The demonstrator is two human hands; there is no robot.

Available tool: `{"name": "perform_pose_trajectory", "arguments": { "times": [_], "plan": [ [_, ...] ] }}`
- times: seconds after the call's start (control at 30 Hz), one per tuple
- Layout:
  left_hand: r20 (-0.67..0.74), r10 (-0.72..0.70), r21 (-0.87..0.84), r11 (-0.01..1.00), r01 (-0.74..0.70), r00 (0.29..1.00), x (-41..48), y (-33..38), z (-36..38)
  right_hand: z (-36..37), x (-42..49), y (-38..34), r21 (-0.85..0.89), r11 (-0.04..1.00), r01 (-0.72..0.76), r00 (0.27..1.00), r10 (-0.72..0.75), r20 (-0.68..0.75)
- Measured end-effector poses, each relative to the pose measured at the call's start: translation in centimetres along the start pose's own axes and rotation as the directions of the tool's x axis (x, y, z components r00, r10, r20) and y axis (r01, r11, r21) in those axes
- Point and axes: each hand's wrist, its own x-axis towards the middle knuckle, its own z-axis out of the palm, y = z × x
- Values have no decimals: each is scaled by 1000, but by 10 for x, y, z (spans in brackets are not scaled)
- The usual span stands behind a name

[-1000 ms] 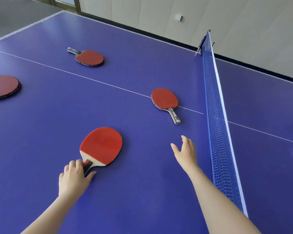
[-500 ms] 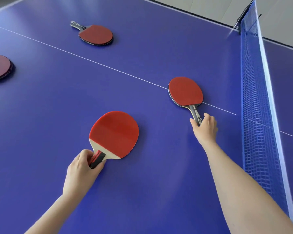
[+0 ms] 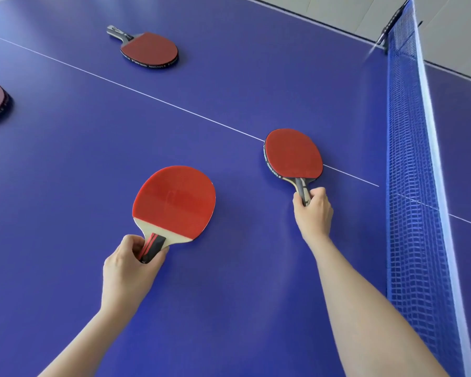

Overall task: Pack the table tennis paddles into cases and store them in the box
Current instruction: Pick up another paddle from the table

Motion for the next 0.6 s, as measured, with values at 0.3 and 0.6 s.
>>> {"name": "perform_pose_trajectory", "arguments": {
  "times": [0.3, 0.6],
  "plan": [
    [27, -65, -218, 973, 69, 998, -58, 0, -41, -1, -201, -38, 369, 906, -208, 966, 250, -70],
    [223, -101, -244, 957, 155, 970, -162, -45, -66, 1, -400, -68, 348, 853, -390, 917, 392, 68]
  ]
}}
